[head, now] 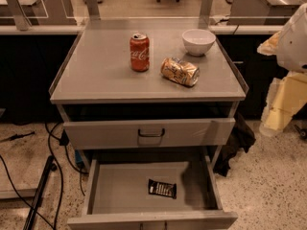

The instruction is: Pick rxbar chocolate from middle drawer and place on counter

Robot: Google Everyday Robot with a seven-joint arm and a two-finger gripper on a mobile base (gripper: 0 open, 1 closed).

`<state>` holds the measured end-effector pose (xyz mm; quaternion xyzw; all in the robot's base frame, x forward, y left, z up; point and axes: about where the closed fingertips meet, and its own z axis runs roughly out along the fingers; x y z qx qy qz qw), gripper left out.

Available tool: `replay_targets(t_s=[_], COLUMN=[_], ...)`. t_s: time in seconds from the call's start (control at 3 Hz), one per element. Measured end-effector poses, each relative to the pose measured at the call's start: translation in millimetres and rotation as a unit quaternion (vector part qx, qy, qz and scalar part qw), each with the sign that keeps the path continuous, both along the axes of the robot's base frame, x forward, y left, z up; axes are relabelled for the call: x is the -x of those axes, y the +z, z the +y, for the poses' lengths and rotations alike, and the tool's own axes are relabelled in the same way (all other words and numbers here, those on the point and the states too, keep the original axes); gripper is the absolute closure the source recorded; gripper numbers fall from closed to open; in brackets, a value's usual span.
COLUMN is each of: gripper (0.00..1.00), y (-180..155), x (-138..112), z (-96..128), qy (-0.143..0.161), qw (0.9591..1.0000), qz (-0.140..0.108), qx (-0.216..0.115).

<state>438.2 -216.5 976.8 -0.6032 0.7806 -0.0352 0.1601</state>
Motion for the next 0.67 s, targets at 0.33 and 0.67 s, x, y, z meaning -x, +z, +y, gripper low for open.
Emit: replay_targets(t_s=[0.33, 0.67], gripper=[0.0, 0.14], y=[0.0, 0.0], x=[0.0, 0.0], z=[0.0, 0.0], qy=[0.0, 0.0], qw=[1.0, 1.0], qz=[0.0, 0.0], qx=[0.0, 0.0])
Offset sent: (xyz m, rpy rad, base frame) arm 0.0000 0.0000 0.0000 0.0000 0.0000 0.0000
